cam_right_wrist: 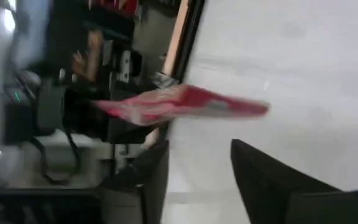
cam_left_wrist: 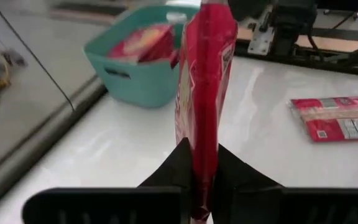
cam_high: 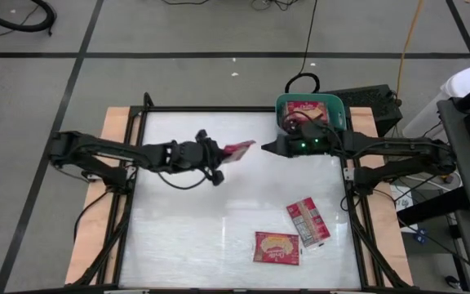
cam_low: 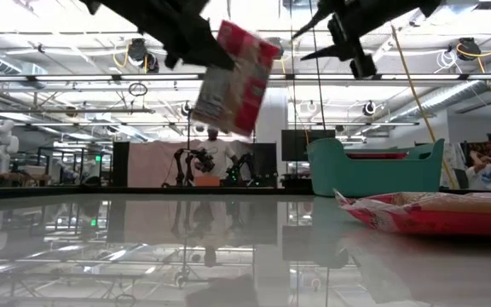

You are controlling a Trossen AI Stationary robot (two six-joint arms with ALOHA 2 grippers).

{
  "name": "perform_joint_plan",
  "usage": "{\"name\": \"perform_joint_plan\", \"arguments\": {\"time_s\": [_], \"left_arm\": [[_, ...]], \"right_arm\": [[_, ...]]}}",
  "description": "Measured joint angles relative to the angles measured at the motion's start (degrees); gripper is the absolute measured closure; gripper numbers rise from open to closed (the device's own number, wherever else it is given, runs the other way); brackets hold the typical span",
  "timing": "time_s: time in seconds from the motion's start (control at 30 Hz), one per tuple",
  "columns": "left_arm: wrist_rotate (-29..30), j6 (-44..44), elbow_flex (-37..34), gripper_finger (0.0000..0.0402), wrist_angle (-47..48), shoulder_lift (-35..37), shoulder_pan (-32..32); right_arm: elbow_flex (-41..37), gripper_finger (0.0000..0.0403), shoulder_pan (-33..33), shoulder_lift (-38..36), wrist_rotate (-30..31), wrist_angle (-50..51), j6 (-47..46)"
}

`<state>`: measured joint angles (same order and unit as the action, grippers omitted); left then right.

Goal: Sort popcorn bags into baskets
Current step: Put the red popcorn bag into the green bin

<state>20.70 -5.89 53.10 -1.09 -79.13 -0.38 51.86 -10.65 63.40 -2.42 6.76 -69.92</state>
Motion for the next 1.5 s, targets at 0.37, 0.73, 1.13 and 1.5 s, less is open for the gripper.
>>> {"name": "perform_joint_plan", "arguments": {"time_s": [0.37, 0.73, 1.13, 1.5], "left_arm": [[6.3, 15.8, 0.0, 0.0379, 14.3, 6.3, 0.0], [6.3, 24.5, 0.0, 0.0378, 18.8, 6.3, -0.8], [8.3, 28.8, 0.0, 0.0376, 19.3, 6.3, -0.5], [6.0, 29.3, 0.0, 0.0376, 19.7, 5.1, 0.8]], "right_arm": [[0.0, 0.0178, 7.5, 3.9, 15.3, -18.1, -28.6], [0.0, 0.0177, 11.5, 19.2, 19.1, -34.7, -39.0], [0.0, 0.0177, 11.4, 29.5, 20.3, -43.3, -48.8], [0.0, 0.0177, 9.9, 33.1, 20.3, -47.5, -49.5]]}}
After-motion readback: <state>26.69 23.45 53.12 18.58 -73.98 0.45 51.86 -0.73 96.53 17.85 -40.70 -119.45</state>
